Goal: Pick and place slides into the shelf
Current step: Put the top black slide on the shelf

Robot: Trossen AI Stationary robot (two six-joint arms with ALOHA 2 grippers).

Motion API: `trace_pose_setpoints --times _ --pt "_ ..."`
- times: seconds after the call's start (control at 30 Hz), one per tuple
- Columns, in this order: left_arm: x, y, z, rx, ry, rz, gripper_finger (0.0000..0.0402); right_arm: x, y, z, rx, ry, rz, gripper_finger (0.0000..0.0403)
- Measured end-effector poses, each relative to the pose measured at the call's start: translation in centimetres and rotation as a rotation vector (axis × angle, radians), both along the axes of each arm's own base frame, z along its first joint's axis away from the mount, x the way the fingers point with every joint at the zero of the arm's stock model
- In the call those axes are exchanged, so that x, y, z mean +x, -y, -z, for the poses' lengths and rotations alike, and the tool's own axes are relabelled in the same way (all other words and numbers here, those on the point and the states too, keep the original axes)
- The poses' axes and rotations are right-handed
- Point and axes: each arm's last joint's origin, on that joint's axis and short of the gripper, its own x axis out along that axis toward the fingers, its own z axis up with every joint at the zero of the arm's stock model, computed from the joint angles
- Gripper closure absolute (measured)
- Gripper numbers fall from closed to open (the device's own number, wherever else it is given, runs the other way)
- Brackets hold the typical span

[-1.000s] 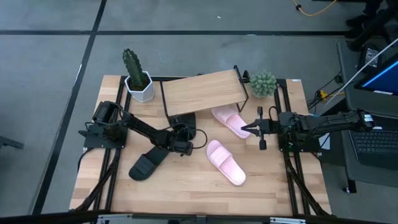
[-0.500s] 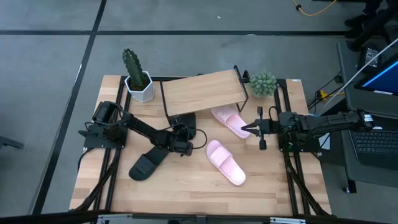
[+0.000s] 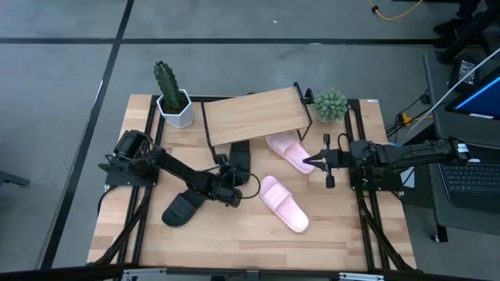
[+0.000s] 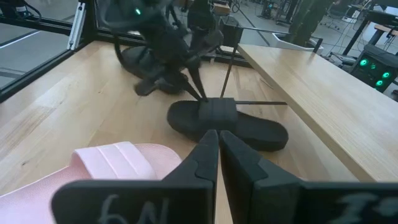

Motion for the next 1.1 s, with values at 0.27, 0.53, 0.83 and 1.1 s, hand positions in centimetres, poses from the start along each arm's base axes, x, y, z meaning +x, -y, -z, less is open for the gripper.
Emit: trace_pose_setpoints --times 0.27,0.53,0.83,1.1 --pt "1.4 2.0 -3.0 -0.005 0.018 0.041 0.0401 0.0 0.0 0.0 0.000 0.000 0.000 0.0382" --pt "2.2 4.3 -6.0 -0.015 0.051 0.092 0.0401 0.0 0.0 0.0 0.000 0.000 0.000 0.0382" --pt "2.2 6.3 -9.6 0.066 0.069 0.103 0.0401 0.0 0.0 0.0 0.000 0.000 0.000 0.0382" --pt "1.8 7.3 -12.1 0.196 0.094 0.078 0.0401 0.0 0.0 0.0 0.000 0.000 0.000 0.0382"
